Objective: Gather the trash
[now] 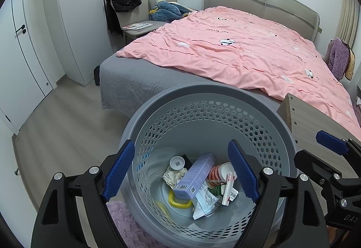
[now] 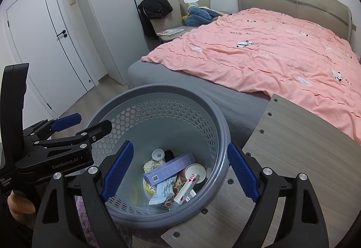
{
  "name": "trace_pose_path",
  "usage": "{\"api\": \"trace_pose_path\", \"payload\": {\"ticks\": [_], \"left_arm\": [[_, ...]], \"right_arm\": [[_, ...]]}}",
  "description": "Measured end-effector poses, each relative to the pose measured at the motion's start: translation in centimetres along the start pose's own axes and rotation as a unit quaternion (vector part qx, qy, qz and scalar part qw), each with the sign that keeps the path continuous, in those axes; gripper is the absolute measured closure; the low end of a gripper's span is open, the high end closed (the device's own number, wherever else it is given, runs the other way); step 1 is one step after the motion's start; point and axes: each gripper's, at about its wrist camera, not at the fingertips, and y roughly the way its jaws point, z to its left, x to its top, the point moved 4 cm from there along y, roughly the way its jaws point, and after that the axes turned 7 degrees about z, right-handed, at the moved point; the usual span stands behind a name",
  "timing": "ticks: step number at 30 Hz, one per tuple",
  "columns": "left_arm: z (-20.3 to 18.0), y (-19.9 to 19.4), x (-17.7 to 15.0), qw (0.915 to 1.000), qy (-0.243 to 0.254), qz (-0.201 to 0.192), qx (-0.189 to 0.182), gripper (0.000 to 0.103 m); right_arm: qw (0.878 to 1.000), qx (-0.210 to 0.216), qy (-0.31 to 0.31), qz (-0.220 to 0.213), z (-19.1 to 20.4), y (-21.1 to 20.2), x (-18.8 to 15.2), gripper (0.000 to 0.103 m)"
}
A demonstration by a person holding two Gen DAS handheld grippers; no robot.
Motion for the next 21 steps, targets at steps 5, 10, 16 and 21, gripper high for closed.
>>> {"api": "trace_pose_path", "payload": {"ticks": [5,10,16,21], "left_arm": [[0.04,0.07,0.01,1.0,-0.002,0.005,-0.005,0.021],[0.12,0.12,-0.01,1.0,-0.002,0.006,-0.003,0.021],[0.14,0.24,-0.01,0.9999,-0.005,0.009,0.0,0.021],[-0.18,-0.01,0.05,1.0,0.001,0.003,0.008,0.021]], "right_arm": [[1.0,-0.001,0.0,-0.001,0.01,-0.02,-0.01,0.018],[1.0,0.0,0.0,-0.002,-0.03,-0.02,-0.03,0.016],[1.0,0.0,0.0,-0.002,-0.05,-0.02,-0.02,0.016],[1.0,0.0,0.0,-0.002,-0.05,-0.01,-0.03,0.016]]}}
